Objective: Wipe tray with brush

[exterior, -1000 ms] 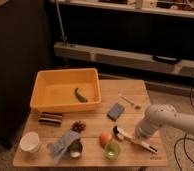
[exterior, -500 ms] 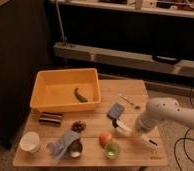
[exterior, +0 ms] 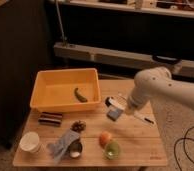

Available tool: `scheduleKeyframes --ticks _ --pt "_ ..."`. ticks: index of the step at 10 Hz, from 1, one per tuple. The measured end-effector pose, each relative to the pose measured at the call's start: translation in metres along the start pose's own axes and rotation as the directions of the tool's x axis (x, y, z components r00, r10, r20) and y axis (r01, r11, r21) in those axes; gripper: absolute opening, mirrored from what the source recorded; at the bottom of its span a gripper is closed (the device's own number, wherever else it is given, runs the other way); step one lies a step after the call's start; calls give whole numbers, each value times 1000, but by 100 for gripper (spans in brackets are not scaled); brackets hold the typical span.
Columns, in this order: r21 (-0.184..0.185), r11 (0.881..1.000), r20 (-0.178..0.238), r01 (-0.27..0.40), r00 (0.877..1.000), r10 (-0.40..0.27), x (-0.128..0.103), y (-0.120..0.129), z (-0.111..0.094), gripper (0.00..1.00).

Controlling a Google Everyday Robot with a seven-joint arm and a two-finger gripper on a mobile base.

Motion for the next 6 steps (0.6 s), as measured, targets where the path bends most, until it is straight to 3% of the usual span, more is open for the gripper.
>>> scheduleKeyframes --ticks 3,6 --pt "41 998 -16 39 999 -39 -87 -13 -20 0" --pt "40 997 -24 72 997 -71 -155 -16 -13 0"
